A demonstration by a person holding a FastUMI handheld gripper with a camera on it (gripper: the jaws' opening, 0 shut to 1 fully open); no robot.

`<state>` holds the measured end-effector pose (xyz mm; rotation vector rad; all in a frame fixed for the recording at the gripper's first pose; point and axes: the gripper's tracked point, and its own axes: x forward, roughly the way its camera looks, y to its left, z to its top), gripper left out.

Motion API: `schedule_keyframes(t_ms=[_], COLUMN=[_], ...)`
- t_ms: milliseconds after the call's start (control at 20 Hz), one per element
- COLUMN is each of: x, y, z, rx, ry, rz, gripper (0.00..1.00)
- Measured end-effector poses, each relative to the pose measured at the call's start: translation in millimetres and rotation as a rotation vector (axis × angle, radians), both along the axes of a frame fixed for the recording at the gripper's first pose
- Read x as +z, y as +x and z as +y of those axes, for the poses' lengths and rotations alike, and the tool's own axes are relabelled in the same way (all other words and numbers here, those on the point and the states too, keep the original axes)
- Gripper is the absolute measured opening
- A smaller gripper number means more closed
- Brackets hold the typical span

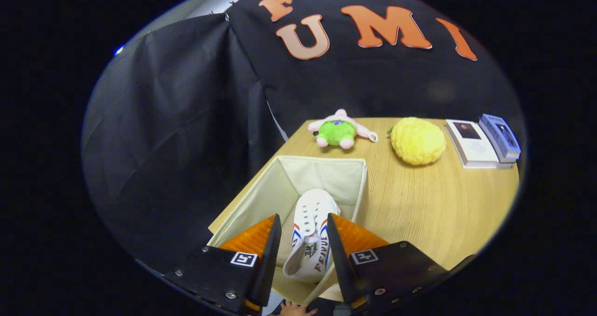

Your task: Open the storage box then place both shoes into the box .Put the left shoe in first, then the right shoe, with the right side of both shoes facing outward in a uniform manner.

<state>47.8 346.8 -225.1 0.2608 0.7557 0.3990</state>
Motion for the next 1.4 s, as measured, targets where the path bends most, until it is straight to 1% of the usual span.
schedule_keyframes(t_ms=[150,300,350,500,650,750,850,1100,1250,1400], x=[42,76,85,106,119,126,129,154,154,158], y=[3,-1,-5,-22,-38,-48,-61,-82,-93,-106], z=[-30,-69,-81,-119,-167,-196,-211,-240,-262,-274], rx=[-0.029,-0.082,-0.094,-0.134,-0.186,-0.238,-0.264,-0.325,-0.359,-0.380], ry=[0.005,0.000,-0.001,-0.007,-0.072,-0.121,-0.147,-0.156,-0.191,-0.195], rz=[-0.173,-0.330,-0.362,-0.435,-0.520,-0.574,-0.614,-0.690,-0.691,-0.680], gripper=[0.71,0.79,0.83,0.87,0.95,0.97,0.97,0.97,0.97,0.97])
